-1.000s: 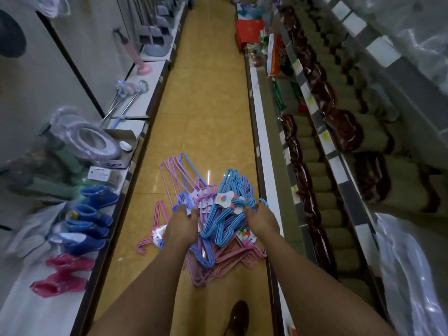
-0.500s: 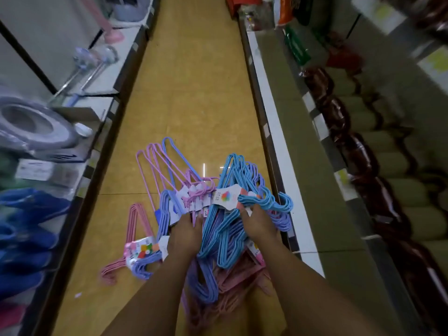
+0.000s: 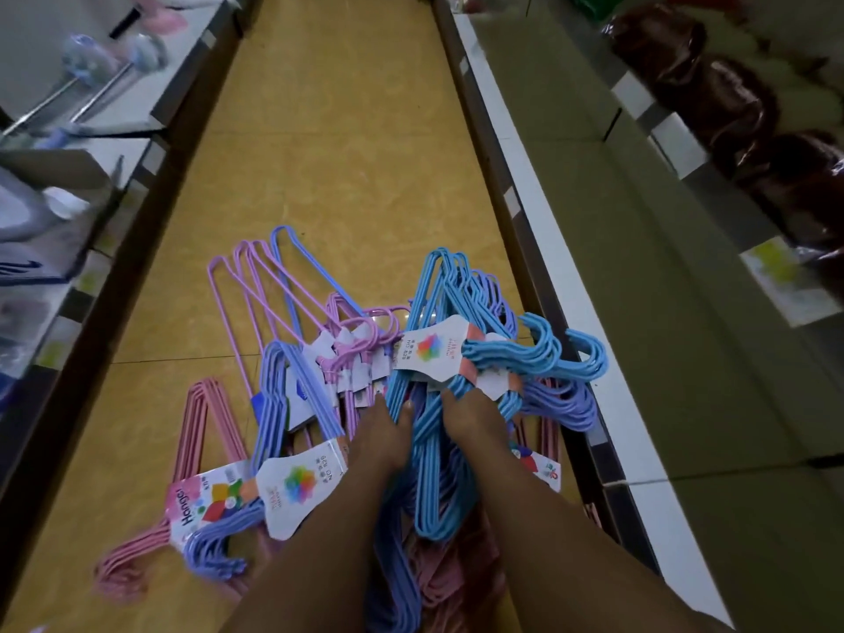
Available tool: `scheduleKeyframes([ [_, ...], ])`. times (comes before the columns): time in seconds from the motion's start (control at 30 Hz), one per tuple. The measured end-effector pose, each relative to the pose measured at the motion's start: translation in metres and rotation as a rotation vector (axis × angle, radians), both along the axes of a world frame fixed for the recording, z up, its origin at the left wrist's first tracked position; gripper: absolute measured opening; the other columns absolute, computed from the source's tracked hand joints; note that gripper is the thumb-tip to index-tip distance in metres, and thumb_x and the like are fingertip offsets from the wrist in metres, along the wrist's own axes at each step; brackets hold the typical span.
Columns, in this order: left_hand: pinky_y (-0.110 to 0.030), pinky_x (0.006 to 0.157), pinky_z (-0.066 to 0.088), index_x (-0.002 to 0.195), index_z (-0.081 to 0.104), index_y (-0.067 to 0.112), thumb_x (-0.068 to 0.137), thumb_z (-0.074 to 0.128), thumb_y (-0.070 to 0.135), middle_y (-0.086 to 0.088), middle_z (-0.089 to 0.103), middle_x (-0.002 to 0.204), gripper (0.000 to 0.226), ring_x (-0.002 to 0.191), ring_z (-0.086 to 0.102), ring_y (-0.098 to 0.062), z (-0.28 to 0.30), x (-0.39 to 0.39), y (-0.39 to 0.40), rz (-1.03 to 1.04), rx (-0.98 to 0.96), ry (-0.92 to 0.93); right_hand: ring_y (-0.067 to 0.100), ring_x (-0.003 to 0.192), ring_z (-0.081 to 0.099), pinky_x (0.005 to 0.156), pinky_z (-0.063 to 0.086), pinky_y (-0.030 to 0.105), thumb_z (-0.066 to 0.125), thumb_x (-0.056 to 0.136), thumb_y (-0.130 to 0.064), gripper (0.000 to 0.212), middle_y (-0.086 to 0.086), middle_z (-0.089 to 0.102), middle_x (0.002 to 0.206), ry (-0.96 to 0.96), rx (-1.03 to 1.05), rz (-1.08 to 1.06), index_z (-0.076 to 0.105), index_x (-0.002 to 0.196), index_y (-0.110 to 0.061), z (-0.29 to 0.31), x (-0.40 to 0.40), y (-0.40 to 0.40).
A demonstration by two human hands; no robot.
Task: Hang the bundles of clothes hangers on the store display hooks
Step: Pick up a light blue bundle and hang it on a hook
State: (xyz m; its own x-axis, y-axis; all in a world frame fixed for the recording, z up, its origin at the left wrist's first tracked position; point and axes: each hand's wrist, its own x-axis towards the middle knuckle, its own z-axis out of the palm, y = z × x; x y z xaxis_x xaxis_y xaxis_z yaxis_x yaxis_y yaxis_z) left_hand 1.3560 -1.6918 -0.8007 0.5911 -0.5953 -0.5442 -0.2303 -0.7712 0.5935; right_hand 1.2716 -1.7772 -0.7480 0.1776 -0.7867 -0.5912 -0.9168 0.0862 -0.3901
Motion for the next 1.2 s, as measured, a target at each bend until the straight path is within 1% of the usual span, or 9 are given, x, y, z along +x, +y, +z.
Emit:
scheduleKeyframes([
  [0.17,-0.048,0.115,0.021,0.152,0.003,0.016,0.088,0.028,0.066,-0.013,0.015,0.158,0.085,0.143,0.021,-0.033,-0.015,0.000,0.001,0.027,0.025,0.179,0.034,0.105,0.058,0.073,0.041,0.031,0.042,0.097,-0.048,0.059,0.019,0.057,0.123,-0.160,0.109,-0.205,0.047,0.130,0.001,-0.020,0.011,-0.003],
  [0.4,-0.045,0.105,0.037,0.138,0.042,0.009,0.091,0.021,0.067,-0.019,0.049,0.135,0.077,0.121,0.047,-0.036,-0.008,0.009,-0.003,0.114,0.036,0.057,0.040,0.123,0.049,0.099,0.045,0.052,0.071,0.077,-0.049,0.094,0.019,0.043,0.142,-0.439,0.278,-0.635,0.027,0.145,-0.002,-0.036,0.036,-0.010],
  [0.53,-0.046,0.101,0.039,0.135,0.043,0.008,0.099,0.026,0.049,-0.023,0.046,0.133,0.057,0.120,0.045,-0.039,-0.002,0.011,-0.009,0.181,0.001,-0.023,0.037,0.109,0.058,0.088,0.052,0.047,0.079,0.072,-0.034,0.077,0.018,0.057,0.126,-0.553,0.323,-0.770,0.046,0.134,-0.005,-0.024,0.041,-0.016],
  [0.63,-0.044,0.094,0.044,0.122,0.050,0.006,0.100,0.034,0.032,-0.021,0.052,0.122,0.038,0.108,0.052,-0.038,0.005,0.009,-0.012,0.241,-0.016,-0.001,0.032,0.087,0.060,0.062,0.049,0.035,0.072,0.074,-0.008,0.051,0.017,0.059,0.101,-0.672,0.352,-0.873,0.050,0.119,-0.003,-0.014,0.050,-0.016],
  [0.7,-0.036,0.079,0.045,0.112,0.050,0.005,0.098,0.036,0.020,-0.019,0.058,0.106,0.025,0.093,0.056,-0.034,0.016,0.005,-0.010,0.277,-0.055,0.072,0.022,0.059,0.046,0.046,0.036,0.027,0.060,0.076,0.000,0.037,0.010,0.048,0.077,-0.695,0.322,-0.919,0.047,0.109,-0.009,-0.003,0.054,-0.010],
  [0.77,-0.033,0.070,0.037,0.116,0.047,0.000,0.099,0.036,0.014,-0.023,0.057,0.107,0.025,0.090,0.055,-0.034,0.036,0.000,-0.005,0.255,-0.054,0.108,0.015,0.053,0.035,0.043,0.030,0.027,0.048,0.083,0.004,0.040,0.009,0.045,0.078,-0.694,0.269,-0.969,0.044,0.118,-0.015,0.019,0.055,-0.002],
  [0.93,-0.036,0.085,0.044,0.128,0.045,0.001,0.099,0.042,0.018,-0.022,0.053,0.124,0.034,0.106,0.053,-0.035,0.119,-0.002,0.014,0.158,-0.028,0.129,0.031,0.114,0.050,0.087,0.042,0.036,0.046,0.098,-0.008,0.053,0.013,0.044,0.140,-0.674,0.203,-0.990,0.026,0.147,-0.010,0.114,0.042,0.017],
  [1.03,-0.028,0.067,0.040,0.131,0.044,0.007,0.097,0.045,0.020,-0.017,0.054,0.124,0.036,0.093,0.054,-0.027,0.183,0.008,0.020,0.190,-0.045,0.065,0.035,0.114,0.051,0.088,0.043,0.040,0.048,0.097,-0.011,0.049,0.014,0.047,0.135,-0.604,0.119,-0.893,0.032,0.143,-0.010,0.175,0.041,0.025],
  [1.2,-0.046,0.083,0.049,0.136,0.038,0.009,0.088,0.047,0.005,-0.019,0.044,0.135,0.049,0.105,0.055,-0.042,0.294,0.027,0.031,0.232,-0.149,-0.016,0.037,0.118,0.051,0.104,0.037,0.048,0.052,0.094,-0.024,0.049,0.014,0.053,0.132,-0.346,-0.005,-0.541,0.038,0.141,-0.018,0.278,0.041,0.036],
])
